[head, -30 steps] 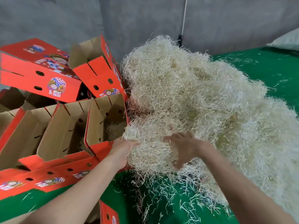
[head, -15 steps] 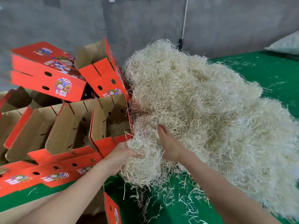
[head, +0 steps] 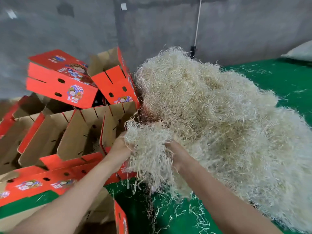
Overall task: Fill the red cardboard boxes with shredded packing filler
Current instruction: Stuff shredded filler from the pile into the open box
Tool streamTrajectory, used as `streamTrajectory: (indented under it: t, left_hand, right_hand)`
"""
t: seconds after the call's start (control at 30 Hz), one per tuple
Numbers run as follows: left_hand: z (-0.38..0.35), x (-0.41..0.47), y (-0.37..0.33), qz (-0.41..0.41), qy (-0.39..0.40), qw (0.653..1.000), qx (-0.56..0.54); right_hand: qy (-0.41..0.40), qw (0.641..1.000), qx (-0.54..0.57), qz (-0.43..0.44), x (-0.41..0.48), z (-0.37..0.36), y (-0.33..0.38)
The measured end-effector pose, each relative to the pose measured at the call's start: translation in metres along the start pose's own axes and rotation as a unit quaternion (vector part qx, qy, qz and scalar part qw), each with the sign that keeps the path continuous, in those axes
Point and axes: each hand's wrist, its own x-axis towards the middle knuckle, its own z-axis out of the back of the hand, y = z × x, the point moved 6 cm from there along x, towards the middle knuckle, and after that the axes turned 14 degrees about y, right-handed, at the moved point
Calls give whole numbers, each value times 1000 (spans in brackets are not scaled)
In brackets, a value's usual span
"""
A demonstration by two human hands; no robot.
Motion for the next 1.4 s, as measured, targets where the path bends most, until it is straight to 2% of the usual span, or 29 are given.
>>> streamTrajectory:
  t: [0.07,0.1,0.17,0.23,0.3,0.37,0.43,0.5,0.67,0.73,0.77,0.83,0.9,0.93,0.97,1.0,1.07,1.1,1.13,1.2,1.23,1.27,1.33,1.4]
  left_hand:
    - [1,1,6,-1,-34,998,-43]
    - [0,-1,8,9,-22,997,-76]
    - [-11,1,13,45,77,985,-145]
    - [-27,-5,11,37,185,964,-188]
    - [-39,-8,14,26,226,960,-166]
    - [-55,-7,20,41,197,962,-184]
    - [-64,-2,20,32,136,956,-259]
    - [-59,5,16,18,76,956,-284]
    - [-28,16,9,5,-13,958,-287]
    - [-28,15,5,5,-6,956,-292]
    - [-28,13,6,19,-3,968,-248]
    - [-33,10,3,-3,32,985,-168]
    - [-61,1,3,-15,170,976,-133]
    - [-76,-5,4,-5,215,974,-73]
    - [-86,-4,9,5,203,979,-30]
    - [-88,0,12,-2,147,989,-26]
    - [-72,1,8,-14,-5,998,-65]
    - [-60,2,6,-21,-56,995,-78]
    - [-50,2,3,-23,-74,993,-87]
    - [-32,2,0,-16,-80,993,-86]
    - [-25,4,3,-19,-83,992,-94]
    - [-19,4,6,-17,-90,990,-103]
    - [-16,4,12,10,-66,987,-147]
    - [-15,9,18,24,-52,984,-167]
  right_hand:
    - [-15,993,114,11,-4,-2,-4]
    - [-22,991,133,19,-6,-4,-5]
    - [-36,989,139,44,-2,-3,-6]
    - [-54,983,158,77,4,-2,-3]
    - [-46,975,190,110,10,-5,-1]
    - [5,974,181,135,14,-17,2]
    - [96,978,135,127,16,-29,4]
    - [156,978,76,115,8,-23,15]
    - [146,972,-123,134,-11,20,40]
    - [135,973,-153,110,-11,30,32]
    - [128,978,-120,110,-9,35,28]
    - [127,984,34,122,-5,36,27]
    - [118,967,191,122,3,27,27]
    - [106,955,253,108,8,19,24]
    - [92,950,283,91,11,10,22]
    - [82,951,285,82,14,3,21]
    - [116,958,247,87,11,-9,26]
    - [126,967,199,99,8,-7,31]
    - [105,980,119,119,4,3,39]
    - [-12,982,-82,168,-4,40,52]
    - [-75,964,-176,183,-8,59,54]
    - [-98,945,-258,175,-11,70,50]
    - [-48,899,-432,63,-3,70,18]
    - [-4,805,-593,-38,10,60,-22]
